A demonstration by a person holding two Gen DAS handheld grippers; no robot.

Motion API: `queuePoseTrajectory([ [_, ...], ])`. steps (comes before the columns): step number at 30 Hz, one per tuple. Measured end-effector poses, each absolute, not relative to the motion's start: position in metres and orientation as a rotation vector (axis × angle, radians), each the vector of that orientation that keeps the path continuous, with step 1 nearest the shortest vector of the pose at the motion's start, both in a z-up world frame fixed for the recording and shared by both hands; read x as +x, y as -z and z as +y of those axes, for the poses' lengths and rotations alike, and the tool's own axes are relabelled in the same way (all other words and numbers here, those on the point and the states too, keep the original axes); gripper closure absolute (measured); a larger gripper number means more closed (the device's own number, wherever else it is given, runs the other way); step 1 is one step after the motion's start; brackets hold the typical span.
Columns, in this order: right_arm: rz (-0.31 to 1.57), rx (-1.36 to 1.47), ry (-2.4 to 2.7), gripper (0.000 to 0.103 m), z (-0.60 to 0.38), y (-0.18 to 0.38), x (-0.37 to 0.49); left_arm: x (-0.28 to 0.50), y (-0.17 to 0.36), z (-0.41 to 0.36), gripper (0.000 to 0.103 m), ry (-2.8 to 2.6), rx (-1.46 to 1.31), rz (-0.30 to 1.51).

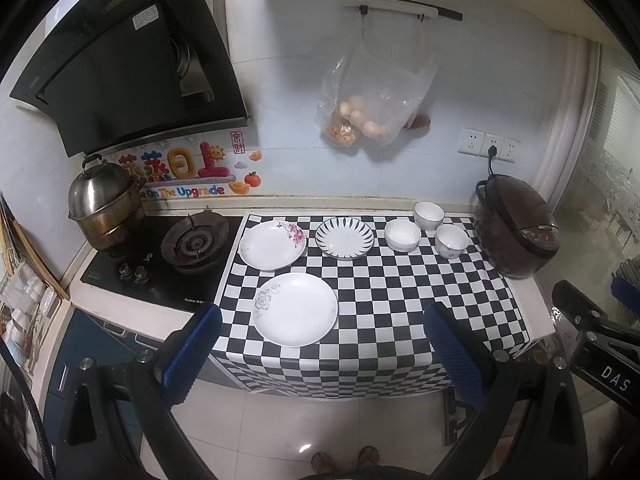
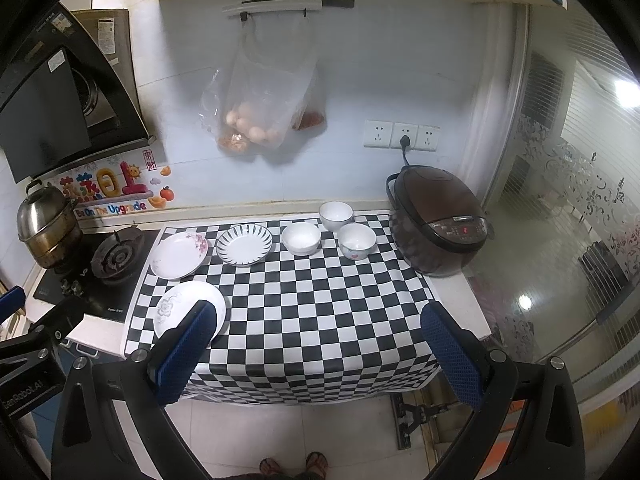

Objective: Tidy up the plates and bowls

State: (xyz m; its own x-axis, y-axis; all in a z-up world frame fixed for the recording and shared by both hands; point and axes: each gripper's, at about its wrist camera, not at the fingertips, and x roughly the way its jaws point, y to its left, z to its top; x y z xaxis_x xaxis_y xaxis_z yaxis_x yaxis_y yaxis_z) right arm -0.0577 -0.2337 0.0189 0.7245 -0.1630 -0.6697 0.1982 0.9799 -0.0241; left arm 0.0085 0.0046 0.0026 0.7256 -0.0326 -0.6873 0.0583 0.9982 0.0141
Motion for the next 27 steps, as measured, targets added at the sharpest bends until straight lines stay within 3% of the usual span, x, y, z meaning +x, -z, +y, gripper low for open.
queuePoseTrajectory([
  [27, 0.738, 0.054, 0.197, 0.0, -0.2359, -0.0165, -0.0578, 0.0013, 0.0028, 0.0056, 0.0, 0.051, 0.025, 0.755],
])
